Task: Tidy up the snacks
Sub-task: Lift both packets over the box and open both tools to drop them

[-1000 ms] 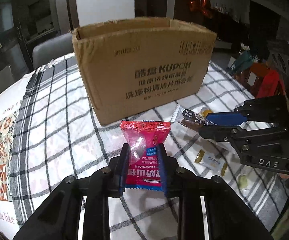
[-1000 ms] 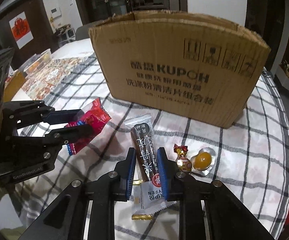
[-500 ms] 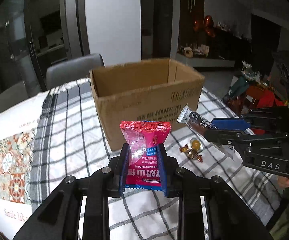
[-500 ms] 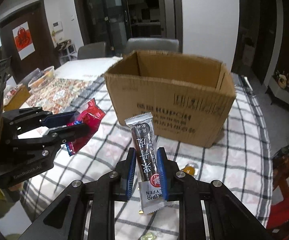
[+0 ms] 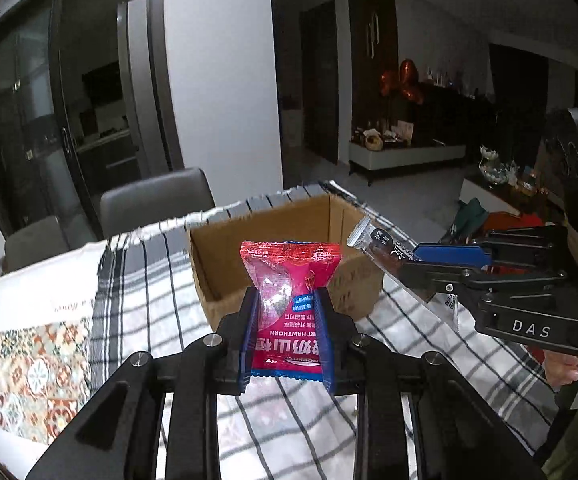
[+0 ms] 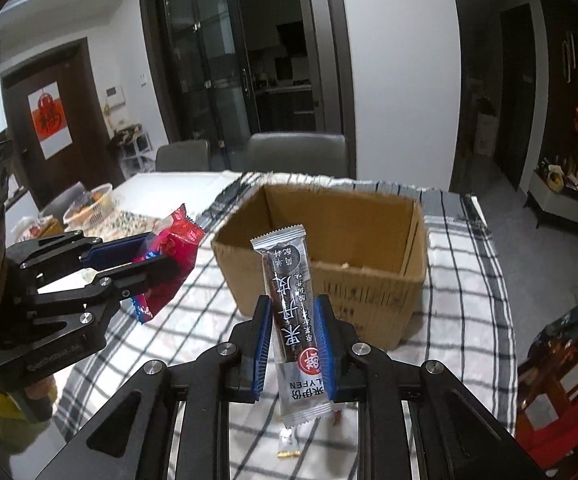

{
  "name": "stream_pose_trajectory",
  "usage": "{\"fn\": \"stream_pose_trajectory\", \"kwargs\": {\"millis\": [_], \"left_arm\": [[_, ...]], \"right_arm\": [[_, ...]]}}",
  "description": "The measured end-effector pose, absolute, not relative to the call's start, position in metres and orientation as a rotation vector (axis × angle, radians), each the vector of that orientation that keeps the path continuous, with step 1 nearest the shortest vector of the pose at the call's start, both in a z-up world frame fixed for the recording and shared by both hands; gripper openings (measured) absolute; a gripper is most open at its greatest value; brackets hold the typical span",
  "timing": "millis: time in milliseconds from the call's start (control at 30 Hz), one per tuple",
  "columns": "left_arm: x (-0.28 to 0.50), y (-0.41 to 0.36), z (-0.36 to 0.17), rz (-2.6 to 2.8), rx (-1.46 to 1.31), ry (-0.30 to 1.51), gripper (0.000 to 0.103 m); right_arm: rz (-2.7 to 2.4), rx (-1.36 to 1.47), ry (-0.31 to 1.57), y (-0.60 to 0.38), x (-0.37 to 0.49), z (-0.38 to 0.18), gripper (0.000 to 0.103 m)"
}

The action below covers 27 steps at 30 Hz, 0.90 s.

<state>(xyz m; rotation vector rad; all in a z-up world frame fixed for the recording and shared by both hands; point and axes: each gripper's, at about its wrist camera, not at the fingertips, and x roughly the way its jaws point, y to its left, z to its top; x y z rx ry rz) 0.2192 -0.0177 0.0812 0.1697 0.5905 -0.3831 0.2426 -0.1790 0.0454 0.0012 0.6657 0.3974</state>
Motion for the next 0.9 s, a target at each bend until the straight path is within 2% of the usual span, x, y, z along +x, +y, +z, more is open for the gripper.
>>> {"fn": "stream_pose_trajectory", "kwargs": {"millis": [367, 767, 833, 867, 900], "left_arm": [[0.268, -0.028, 0.099, -0.387, 0.15, 0.566, 0.027], [0.338, -0.041, 0.082, -0.393, 0.134, 0.63, 0.027], [0.346, -0.047, 0.079, -0.38, 0.15, 0.64, 0.038], [0.349, -0.048, 0.078, -0.356, 0.153, 0.642, 0.056], [0.349, -0.048, 0.078, -0.339, 0.149, 0.638, 0.063]], "right_arm": [[0.396, 0.032, 0.618, -0.188, 0.283, 0.067, 0.023], [0.371, 0.044, 0.668, -0.194, 0.335, 0.049, 0.023], [0.363, 0.048, 0.674, -0.196, 0.338, 0.045, 0.023], [0.357, 0.054, 0.676, -0.197, 0.339, 0.042, 0.023], [0.354, 0.056, 0.681, -0.198, 0.339, 0.041, 0.023]]}}
